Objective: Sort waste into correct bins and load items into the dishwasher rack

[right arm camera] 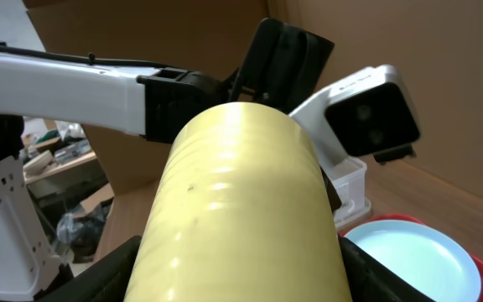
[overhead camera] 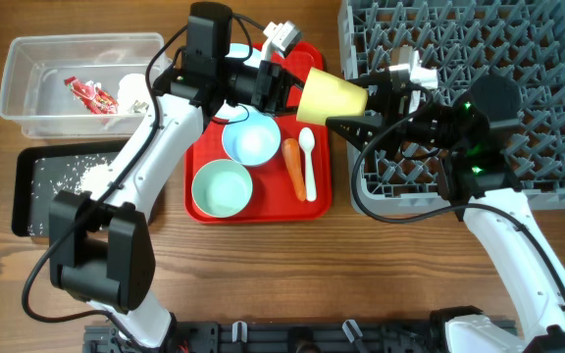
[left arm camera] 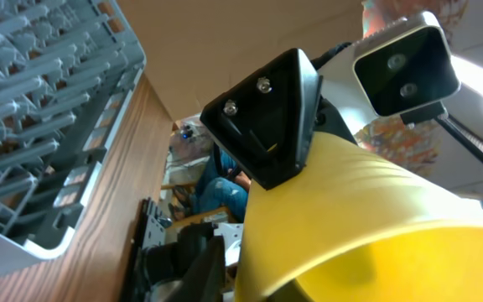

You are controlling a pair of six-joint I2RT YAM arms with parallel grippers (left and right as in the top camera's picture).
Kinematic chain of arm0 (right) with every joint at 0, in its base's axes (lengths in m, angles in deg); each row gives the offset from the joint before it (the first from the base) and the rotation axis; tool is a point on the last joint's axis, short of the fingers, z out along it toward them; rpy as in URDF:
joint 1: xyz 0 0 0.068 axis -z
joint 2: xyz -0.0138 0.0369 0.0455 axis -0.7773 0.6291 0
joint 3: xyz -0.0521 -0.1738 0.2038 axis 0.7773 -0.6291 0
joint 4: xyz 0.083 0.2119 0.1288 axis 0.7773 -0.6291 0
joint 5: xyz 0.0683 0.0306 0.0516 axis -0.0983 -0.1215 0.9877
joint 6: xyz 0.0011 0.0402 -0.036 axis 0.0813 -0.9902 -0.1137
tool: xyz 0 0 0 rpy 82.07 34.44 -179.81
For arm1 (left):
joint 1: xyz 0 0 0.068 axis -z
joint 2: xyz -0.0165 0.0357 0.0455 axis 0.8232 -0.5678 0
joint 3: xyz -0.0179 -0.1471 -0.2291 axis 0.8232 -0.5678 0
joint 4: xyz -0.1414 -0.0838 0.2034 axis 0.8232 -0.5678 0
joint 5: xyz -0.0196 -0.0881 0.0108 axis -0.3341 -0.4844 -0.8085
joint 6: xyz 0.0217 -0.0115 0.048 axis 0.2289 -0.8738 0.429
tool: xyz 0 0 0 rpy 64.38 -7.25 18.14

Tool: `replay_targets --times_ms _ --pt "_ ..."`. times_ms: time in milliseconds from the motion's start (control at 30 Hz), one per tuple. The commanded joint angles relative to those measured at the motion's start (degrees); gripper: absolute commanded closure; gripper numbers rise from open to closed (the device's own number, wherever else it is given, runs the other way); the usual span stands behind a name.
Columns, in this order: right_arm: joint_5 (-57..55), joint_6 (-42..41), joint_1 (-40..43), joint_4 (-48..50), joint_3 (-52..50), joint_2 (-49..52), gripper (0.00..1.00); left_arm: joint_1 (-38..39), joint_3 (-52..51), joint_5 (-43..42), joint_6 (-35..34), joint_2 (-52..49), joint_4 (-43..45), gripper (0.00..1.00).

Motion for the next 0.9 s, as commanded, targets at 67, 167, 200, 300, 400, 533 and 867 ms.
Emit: replay_targets --times_ms 67,167,200,300,400,533,867 --pt "2.0 1.1 1.4 0.6 1.2 0.7 0.67 -1.6 0.5 -1.4 -1.0 0.4 0.0 0.81" --pt "3.1 0.7 3.6 0.7 1.2 0.7 0.68 -2.3 0.5 -1.4 -1.0 0.4 0.0 0.8" --pt "3.5 0.2 4.6 0.6 1.2 0.7 0.69 -2.6 0.5 -1.4 -0.8 0.4 0.0 0.79" --pt "5.7 -0.3 7.7 0.6 1.2 0.7 0.69 -3.6 0.5 -1.2 -0.4 0.4 0.0 0.78" --pt "7.7 -1.2 10.2 0.5 1.2 0.7 0.7 -4.4 0.5 -1.0 -0.4 0.4 0.2 0.78" --pt "8.0 -2.2 12.6 0.5 1.2 0.7 0.69 -5.5 0.5 0.8 3.4 0.4 0.2 0.76" --pt "3.0 -1.0 15.7 -8.0 1.2 0.7 0.71 -6.9 0.3 23.1 5.7 0.4 -0.4 0.75"
